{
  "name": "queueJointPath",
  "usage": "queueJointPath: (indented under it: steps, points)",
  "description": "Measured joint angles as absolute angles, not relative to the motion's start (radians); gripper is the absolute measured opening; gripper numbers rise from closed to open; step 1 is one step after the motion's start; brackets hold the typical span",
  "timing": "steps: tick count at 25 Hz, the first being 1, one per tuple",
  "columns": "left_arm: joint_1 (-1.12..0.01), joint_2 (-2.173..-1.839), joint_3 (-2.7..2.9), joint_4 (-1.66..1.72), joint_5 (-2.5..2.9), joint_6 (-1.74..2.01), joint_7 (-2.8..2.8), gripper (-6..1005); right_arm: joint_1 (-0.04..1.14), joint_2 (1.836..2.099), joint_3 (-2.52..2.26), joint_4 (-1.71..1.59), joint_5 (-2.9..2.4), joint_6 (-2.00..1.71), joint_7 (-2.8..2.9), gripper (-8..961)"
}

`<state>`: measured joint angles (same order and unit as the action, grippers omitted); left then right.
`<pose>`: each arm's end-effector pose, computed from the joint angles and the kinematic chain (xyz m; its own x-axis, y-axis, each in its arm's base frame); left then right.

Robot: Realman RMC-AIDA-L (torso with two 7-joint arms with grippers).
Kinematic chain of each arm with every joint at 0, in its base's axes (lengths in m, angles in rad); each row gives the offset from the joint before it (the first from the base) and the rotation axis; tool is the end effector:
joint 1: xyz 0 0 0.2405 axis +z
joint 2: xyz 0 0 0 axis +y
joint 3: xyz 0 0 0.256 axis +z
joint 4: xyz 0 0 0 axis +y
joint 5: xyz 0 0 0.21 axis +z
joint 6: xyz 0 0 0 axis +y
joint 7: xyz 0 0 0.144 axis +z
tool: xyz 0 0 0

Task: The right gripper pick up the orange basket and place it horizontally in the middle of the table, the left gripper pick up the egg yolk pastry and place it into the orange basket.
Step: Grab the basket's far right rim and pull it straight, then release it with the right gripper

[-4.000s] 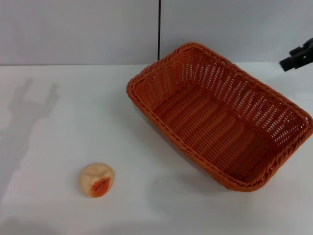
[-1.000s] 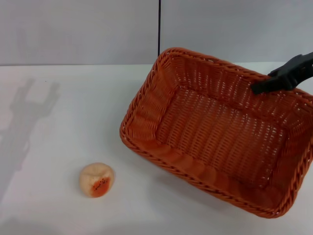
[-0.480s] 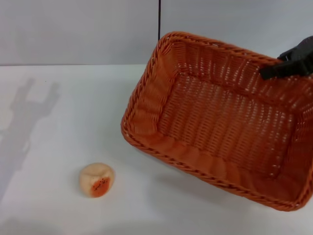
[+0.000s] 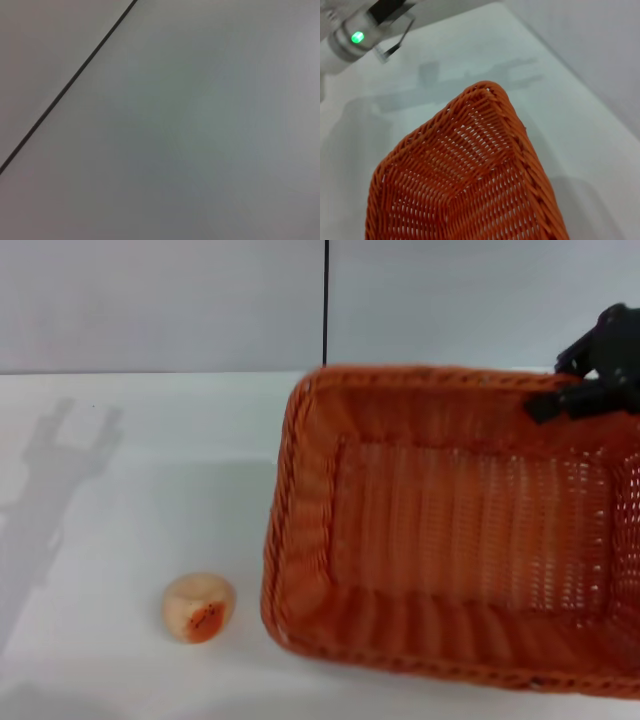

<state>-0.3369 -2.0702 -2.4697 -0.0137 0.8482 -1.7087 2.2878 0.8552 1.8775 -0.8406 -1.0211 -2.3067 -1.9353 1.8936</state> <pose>-0.3252 0.2665 0.0356 0.1657 -0.2000 0.9657 0.8895 -0.3926 -0.2339 0.1573 0.3824 0.1001 0.9562 -0.2915 0.0280 -0.2903 -0.9560 -0.0415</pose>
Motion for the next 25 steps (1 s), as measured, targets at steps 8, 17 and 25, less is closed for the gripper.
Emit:
queueJointPath:
  steps: [8, 17, 25]
  points:
    - [-0.334, -2.072, -2.47, -0.011, 0.848, -1.704, 2.287, 833, 0.877, 1.891, -0.958, -0.983, -2.313, -1.933, 1.851, 164]
    - [-0.338, -2.072, -2.47, -0.001, 0.848, -1.702, 2.285, 833, 0.893, 1.926, -0.969, -0.938, -2.324, -1.863, 1.815, 164]
    - [-0.334, -2.072, -2.47, -0.001, 0.848, -1.702, 2.283, 833, 0.899, 1.955, -0.977, -0.895, -2.326, -1.8, 1.792, 164]
